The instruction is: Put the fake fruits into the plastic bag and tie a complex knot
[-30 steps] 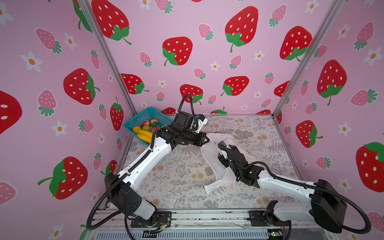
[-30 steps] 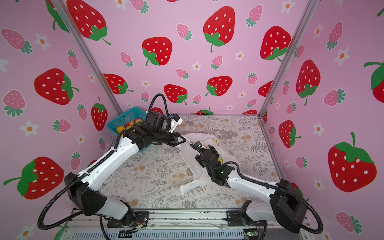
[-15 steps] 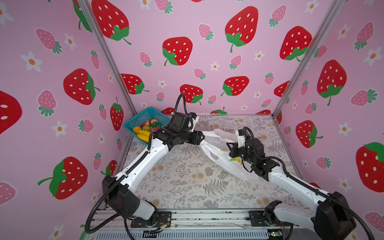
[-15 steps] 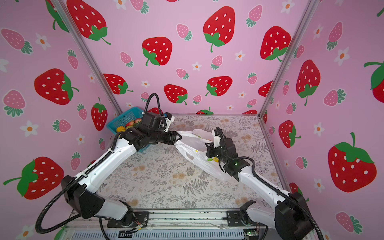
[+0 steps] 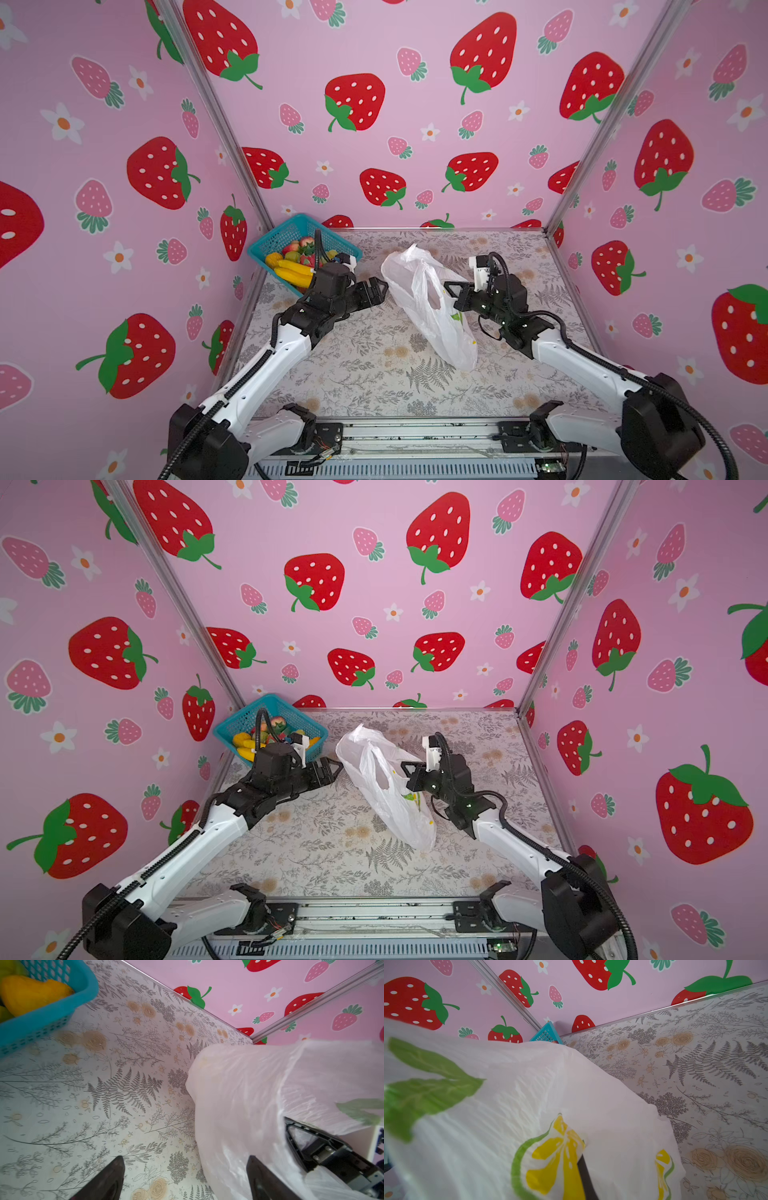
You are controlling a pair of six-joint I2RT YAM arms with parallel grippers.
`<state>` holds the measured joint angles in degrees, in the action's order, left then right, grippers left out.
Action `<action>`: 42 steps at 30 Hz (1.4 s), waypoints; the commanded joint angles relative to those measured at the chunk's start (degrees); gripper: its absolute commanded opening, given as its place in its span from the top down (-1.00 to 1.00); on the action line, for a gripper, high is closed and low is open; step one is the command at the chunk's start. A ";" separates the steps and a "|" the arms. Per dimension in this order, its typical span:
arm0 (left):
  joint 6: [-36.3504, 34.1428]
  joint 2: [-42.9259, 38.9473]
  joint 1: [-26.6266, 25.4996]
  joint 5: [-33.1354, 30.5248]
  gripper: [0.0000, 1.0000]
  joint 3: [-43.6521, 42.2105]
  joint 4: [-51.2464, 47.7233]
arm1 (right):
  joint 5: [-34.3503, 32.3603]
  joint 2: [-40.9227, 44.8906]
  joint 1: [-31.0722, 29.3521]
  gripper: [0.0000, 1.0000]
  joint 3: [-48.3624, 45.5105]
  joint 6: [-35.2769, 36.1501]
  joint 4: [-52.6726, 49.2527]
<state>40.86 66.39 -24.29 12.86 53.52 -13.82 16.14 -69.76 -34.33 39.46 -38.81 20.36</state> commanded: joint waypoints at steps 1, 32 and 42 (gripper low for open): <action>8.66 0.93 -0.01 7.04 -0.86 1.58 7.87 | 0.20 -0.46 0.25 1.00 -0.73 1.78 2.67; 8.56 8.62 -0.02 7.92 0.73 -5.35 11.48 | 1.63 10.59 12.28 0.88 0.34 11.40 -7.74; -16.32 6.74 -7.78 -2.13 -0.39 4.27 1.25 | 13.12 3.13 12.27 0.89 4.05 13.39 -7.35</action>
<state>34.20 75.75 -31.55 15.59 55.11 -9.93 24.29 -65.82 -22.00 39.64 -28.10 13.67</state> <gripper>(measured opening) 0.674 0.060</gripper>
